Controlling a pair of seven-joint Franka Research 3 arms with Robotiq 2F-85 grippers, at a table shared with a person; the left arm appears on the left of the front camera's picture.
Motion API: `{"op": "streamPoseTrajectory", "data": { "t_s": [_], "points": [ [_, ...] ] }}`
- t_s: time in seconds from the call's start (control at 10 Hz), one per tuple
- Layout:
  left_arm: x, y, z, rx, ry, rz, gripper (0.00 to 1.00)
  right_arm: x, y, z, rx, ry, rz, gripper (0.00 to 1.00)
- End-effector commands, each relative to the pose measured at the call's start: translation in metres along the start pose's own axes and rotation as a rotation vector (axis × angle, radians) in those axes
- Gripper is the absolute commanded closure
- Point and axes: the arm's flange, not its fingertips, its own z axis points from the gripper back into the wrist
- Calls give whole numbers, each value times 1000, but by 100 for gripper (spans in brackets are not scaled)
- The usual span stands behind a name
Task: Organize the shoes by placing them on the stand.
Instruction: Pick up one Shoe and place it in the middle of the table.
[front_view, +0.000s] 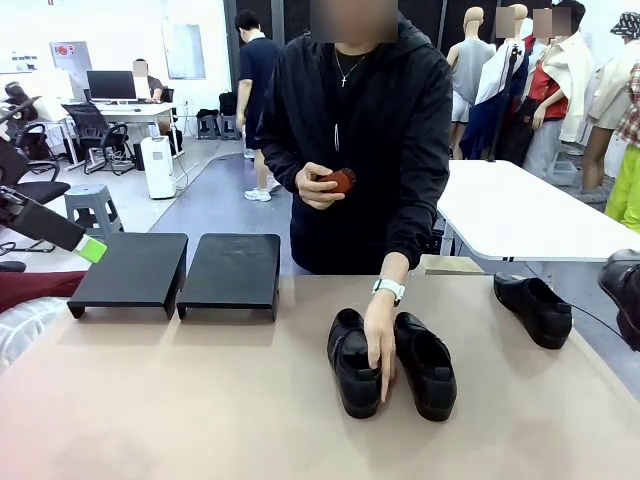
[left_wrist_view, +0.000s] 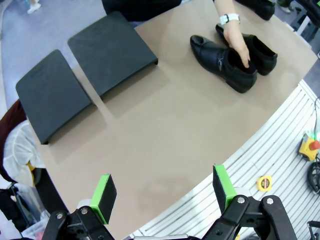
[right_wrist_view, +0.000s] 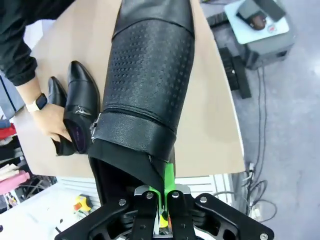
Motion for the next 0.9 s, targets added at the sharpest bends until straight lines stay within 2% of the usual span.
{"op": "streamPoseTrajectory", "data": {
  "t_s": [0.0,0.2,0.3,0.4,0.6,0.8],
  "points": [
    [-1,0,0,-14,-6,3,0,-8,26,2,10,-29,61,100],
    [-1,0,0,-14,-6,3,0,-28,54,10,72,-23,136,100],
    [-1,0,0,-14,-6,3,0,-58,88,16,115,-22,254,100],
    [-1,0,0,-14,-6,3,0,-89,129,19,114,-25,281,100],
    [-1,0,0,-14,-6,3,0,-147,214,-1,109,-84,386,100],
    [-1,0,0,-14,-6,3,0,-193,300,-49,145,0,613,100]
  ]
}}
